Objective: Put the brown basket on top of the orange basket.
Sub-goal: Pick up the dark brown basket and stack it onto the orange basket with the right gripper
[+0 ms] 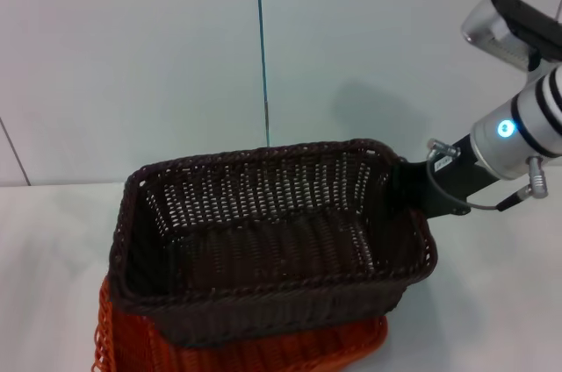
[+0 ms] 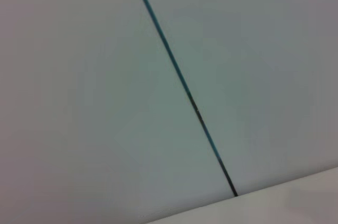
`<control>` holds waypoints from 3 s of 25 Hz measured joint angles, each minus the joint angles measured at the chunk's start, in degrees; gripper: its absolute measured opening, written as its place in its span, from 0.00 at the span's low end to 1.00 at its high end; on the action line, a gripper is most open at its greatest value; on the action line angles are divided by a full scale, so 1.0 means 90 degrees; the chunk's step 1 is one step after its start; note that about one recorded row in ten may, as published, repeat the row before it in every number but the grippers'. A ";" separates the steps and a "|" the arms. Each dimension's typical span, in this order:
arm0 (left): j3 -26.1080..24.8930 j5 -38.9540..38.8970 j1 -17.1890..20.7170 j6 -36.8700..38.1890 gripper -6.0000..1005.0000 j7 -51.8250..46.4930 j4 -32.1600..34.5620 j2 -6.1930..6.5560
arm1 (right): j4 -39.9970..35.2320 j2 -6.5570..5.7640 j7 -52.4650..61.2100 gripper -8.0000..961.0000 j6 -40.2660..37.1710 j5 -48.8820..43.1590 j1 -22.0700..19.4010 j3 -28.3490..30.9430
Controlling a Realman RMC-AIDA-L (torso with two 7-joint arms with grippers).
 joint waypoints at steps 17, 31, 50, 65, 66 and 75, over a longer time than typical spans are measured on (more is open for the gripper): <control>-0.0004 0.0000 0.0066 0.0001 0.80 0.0000 0.0132 -0.0009 | -0.0659 0.0133 -0.0244 0.17 0.0412 0.0162 0.0269 -0.0338; -0.0007 0.0000 0.0086 -0.0078 0.80 0.0010 0.0128 -0.0019 | -0.1036 0.0183 -0.0256 0.18 0.0895 0.0179 0.0286 -0.0546; -0.0026 0.0000 0.0096 -0.0086 0.80 0.0010 0.0101 -0.0019 | -0.1346 0.0215 -0.0395 0.18 0.1203 0.0304 0.0308 -0.0511; -0.0086 0.0000 0.0121 -0.0230 0.80 0.0010 0.0089 -0.0008 | -0.1306 0.0127 -0.0669 0.26 0.1079 0.0572 0.0201 -0.0397; -0.0086 0.0000 0.0121 -0.0231 0.80 0.0009 0.0089 -0.0009 | -0.1310 0.0127 -0.0692 0.29 0.1082 0.0578 0.0198 -0.0394; -0.0085 0.0000 0.0122 -0.0234 0.80 0.0009 0.0099 -0.0009 | -0.1323 0.0100 -0.0726 0.39 0.1062 0.0563 0.0135 -0.0352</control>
